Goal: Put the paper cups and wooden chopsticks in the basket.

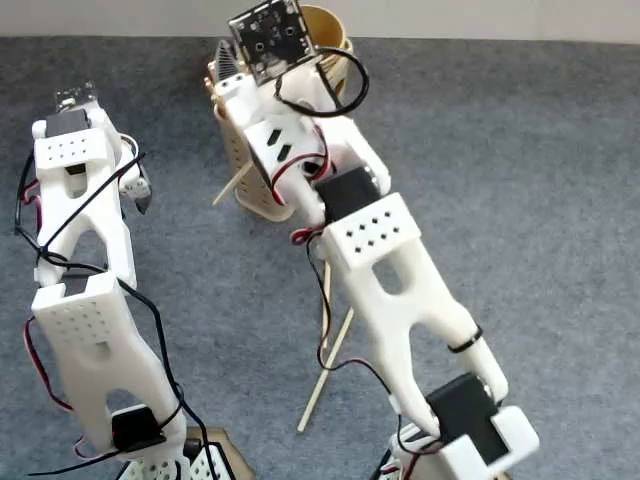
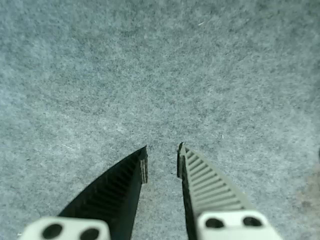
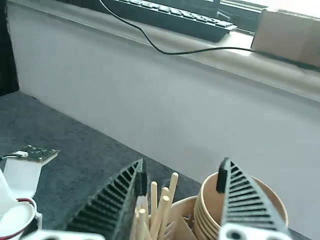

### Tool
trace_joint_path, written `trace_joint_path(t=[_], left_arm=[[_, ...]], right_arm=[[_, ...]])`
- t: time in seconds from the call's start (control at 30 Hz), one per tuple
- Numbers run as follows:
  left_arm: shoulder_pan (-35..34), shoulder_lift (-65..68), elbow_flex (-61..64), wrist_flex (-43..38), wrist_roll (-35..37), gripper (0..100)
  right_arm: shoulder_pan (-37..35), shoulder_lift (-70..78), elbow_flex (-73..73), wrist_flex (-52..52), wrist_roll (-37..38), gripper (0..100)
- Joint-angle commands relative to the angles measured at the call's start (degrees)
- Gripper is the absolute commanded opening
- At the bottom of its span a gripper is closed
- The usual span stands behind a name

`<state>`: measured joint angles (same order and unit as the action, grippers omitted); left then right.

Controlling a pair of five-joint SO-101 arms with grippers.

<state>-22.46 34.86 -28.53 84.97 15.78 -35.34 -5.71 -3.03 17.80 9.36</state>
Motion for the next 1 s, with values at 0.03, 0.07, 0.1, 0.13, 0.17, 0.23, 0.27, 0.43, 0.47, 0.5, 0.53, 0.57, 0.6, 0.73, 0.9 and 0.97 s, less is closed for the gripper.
trace_joint_path(t=[0.03,0.07,0.1,0.13,0.17,0.23,0.27,0.43,0.47,0.5,0.53,0.57,0.6,0.73,0.9,0.97], left_arm=[[0.3,-0.7,-0.2,-0.4,0.1,12],[0.3,-0.7,-0.2,-0.4,0.1,12],[0.3,-0.7,-0.2,-0.4,0.1,12],[0.4,-0.7,-0.2,-0.4,0.1,12],[0.6,-0.7,-0.2,-0.4,0.1,12],[0.6,-0.7,-0.2,-0.4,0.1,12],[0.6,-0.7,-0.2,-0.4,0.1,12],[0.5,-0.7,-0.2,-0.6,0.1,12],[0.5,-0.7,-0.2,-0.7,0.1,12],[0.5,-0.7,-0.2,-0.7,0.1,12],[0.6,-0.7,-0.2,-0.7,0.1,12],[0.6,-0.7,-0.2,-0.7,0.1,12],[0.6,-0.7,-0.2,-0.7,0.1,12],[0.7,-0.7,-0.2,-0.7,0.1,12],[0.7,-0.7,-0.3,-0.7,0.3,12],[0.7,-0.7,-0.3,-0.7,0.3,12]], right_arm=[[5.8,5.6,-0.9,-6.5,1.8,22.4],[7.6,8.4,-2.9,-6.2,2.4,22.4],[9.3,10.6,-5.2,-4.7,2.5,22.4],[10.4,11.9,-7.7,-1.7,2.3,22.4],[10.6,12.4,-10.2,2.0,2.4,22.4],[9.2,11.8,-14.6,9.1,2.5,22.4],[8.3,11.2,-16.5,11.6,2.5,22.4],[4.7,4.3,-22.6,26.8,2.4,22.4],[3.9,2.3,-23.3,30.7,2.4,22.4],[3.0,0.2,-23.7,35.0,2.4,22.4],[2.4,-2.0,-23.7,39.2,2.4,22.4],[2.2,-4.0,-23.8,43.3,2.4,22.4],[2.1,-6.0,-23.8,47.5,2.4,22.4],[2.2,-9.9,-20.9,65.2,0.4,22.4],[2.3,-6.9,-4.3,68.2,-3.7,22.4],[2.5,-5.2,6.1,61.2,-4.6,22.4]])
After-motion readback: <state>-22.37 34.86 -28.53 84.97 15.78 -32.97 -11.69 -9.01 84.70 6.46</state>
